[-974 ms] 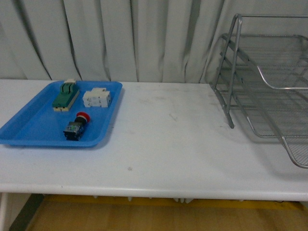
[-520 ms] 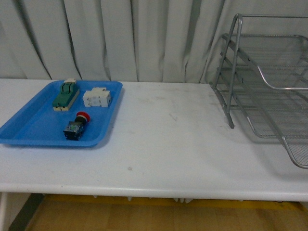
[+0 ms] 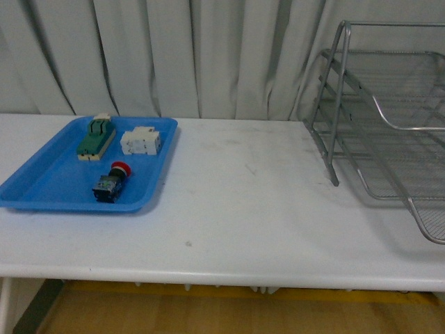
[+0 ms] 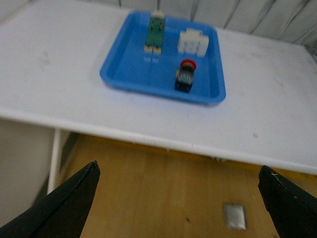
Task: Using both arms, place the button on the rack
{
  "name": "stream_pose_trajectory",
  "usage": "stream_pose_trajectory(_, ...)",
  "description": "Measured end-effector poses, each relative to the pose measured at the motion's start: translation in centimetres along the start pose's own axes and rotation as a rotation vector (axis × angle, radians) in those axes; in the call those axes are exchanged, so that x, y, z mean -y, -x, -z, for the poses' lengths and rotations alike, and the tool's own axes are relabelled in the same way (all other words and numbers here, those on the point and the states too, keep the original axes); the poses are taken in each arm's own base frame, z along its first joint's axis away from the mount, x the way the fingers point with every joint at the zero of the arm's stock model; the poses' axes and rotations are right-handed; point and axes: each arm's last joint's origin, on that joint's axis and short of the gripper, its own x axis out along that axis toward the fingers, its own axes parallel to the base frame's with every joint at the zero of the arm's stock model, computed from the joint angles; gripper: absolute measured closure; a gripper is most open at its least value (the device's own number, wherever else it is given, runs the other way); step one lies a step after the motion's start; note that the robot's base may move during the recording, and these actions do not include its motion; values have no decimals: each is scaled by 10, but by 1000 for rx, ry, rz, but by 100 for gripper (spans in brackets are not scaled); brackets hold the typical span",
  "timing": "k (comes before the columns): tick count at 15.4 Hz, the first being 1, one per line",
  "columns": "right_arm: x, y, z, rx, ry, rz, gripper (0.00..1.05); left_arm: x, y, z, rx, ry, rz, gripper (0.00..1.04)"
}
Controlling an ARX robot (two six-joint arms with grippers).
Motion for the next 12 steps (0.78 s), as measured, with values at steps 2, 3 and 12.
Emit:
stream_pose_trajectory(2, 0, 0, 0, 0, 0, 0, 6, -5, -9, -22, 2, 118, -10, 7)
stream_pose_trajectory(3, 0, 0, 0, 0, 0, 0, 6, -7, -17, -41, 55, 128, -3, 7)
stream_pose_trajectory(12, 0, 0, 0, 1, 0, 0, 6, 60, -284, -102, -336, -62, 146, 7)
